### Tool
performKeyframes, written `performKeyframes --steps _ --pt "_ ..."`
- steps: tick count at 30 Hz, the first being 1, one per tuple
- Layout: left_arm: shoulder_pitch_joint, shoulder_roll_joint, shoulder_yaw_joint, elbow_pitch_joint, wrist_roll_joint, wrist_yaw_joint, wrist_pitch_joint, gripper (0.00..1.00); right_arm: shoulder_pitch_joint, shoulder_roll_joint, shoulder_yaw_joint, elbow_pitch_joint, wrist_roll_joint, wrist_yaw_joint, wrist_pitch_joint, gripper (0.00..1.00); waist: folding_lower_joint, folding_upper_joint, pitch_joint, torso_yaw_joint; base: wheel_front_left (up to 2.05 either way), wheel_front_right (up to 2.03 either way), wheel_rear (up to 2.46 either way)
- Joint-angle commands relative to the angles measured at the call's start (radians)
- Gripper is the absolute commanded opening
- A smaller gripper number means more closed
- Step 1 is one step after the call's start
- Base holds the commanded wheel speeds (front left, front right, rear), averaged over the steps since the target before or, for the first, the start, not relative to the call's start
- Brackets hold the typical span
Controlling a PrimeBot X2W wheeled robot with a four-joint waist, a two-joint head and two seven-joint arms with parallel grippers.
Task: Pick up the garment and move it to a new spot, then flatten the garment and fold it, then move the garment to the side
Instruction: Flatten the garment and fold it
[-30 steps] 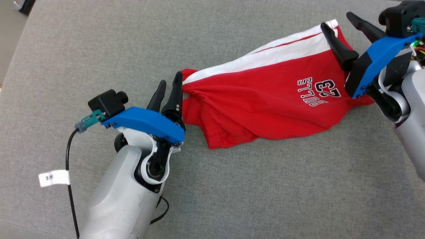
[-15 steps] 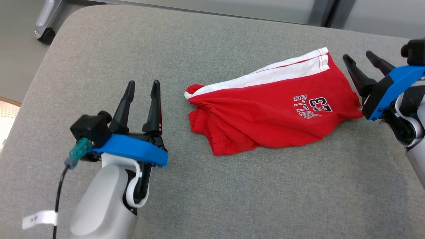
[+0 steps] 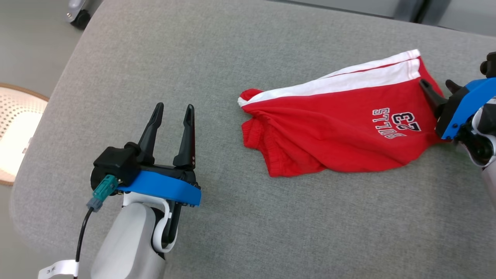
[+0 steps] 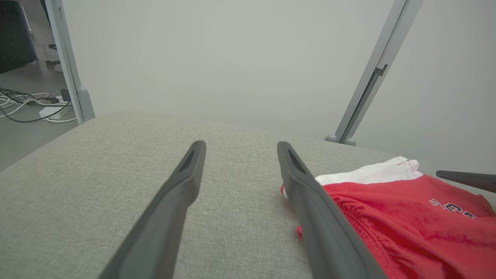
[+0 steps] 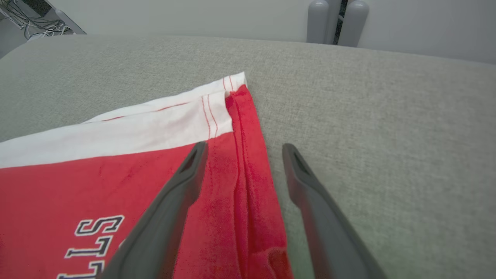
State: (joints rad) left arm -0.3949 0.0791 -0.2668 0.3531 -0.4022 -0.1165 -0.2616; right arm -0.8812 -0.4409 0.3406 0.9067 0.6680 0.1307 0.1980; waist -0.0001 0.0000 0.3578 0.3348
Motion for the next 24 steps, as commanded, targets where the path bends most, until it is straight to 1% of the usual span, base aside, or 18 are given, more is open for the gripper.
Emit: performKeyframes --steps 1,5,8,10,11,12,13,14,15,20,24 --pt "-0.004 -0.007 0.007 -0.004 0.008 -0.007 -0.004 1.0 -0.023 0.005 -0.014 0.034 -0.021 0.0 0.008 1.0 0.0001 0.0 0.016 0.017 0.0 0.0 0.0" --pt "-0.012 -0.016 0.013 -0.01 0.016 -0.011 -0.004 1.0 -0.077 0.02 -0.034 0.139 -0.109 0.0 0.039 1.0 0.0001 0.0 0.035 0.038 0.0 0.0 0.0" --pt "-0.016 -0.021 0.013 -0.011 0.017 -0.015 -0.004 1.0 -0.096 0.041 -0.047 0.199 -0.15 0.0 0.051 1.0 0.0001 0.0 0.046 0.048 0.0 0.0 0.0" --pt "-0.016 -0.023 0.015 -0.011 0.016 -0.016 -0.004 1.0 -0.097 0.067 -0.05 0.229 -0.161 0.0 0.07 1.0 0.0001 0.0 0.049 0.05 0.0 0.0 0.0" --pt "-0.015 -0.024 0.016 -0.012 0.016 -0.015 -0.004 1.0 -0.093 0.081 -0.046 0.235 -0.166 0.002 0.082 0.92 0.0001 0.0 0.05 0.05 0.0 0.0 0.0" --pt "-0.014 -0.025 0.018 -0.012 0.015 -0.016 -0.004 1.0 -0.089 0.093 -0.043 0.24 -0.167 0.002 0.089 0.38 0.0001 0.0 0.05 0.048 0.0 0.0 0.0" --pt "-0.012 -0.026 0.019 -0.011 0.015 -0.016 -0.004 1.0 -0.083 0.102 -0.037 0.238 -0.169 0.003 0.093 0.05 0.0001 0.0 0.049 0.046 0.0 0.0 0.0" --pt "-0.01 -0.026 0.02 -0.012 0.012 -0.016 -0.004 1.0 -0.075 0.107 -0.032 0.232 -0.169 0.004 0.093 0.0 0.0001 0.0 0.047 0.042 0.0 0.0 0.0" --pt "-0.008 -0.027 0.023 -0.013 0.01 -0.016 -0.004 1.0 -0.064 0.112 -0.025 0.221 -0.169 0.004 0.092 0.0 0.0001 0.0 0.043 0.037 0.0 0.0 0.0" --pt "0.008 -0.027 0.028 -0.013 0.005 -0.014 -0.004 1.0 -0.03 0.088 -0.016 0.133 -0.144 0.001 0.037 0.0 0.0001 0.0 0.021 0.0 0.0 0.0 0.0" --pt "0.02 -0.018 0.035 -0.012 0.009 -0.014 -0.004 1.0 0.003 0.054 -0.023 0.05 -0.123 0.0 -0.011 0.0 0.0001 0.0 -0.005 -0.038 0.0 0.0 0.0"
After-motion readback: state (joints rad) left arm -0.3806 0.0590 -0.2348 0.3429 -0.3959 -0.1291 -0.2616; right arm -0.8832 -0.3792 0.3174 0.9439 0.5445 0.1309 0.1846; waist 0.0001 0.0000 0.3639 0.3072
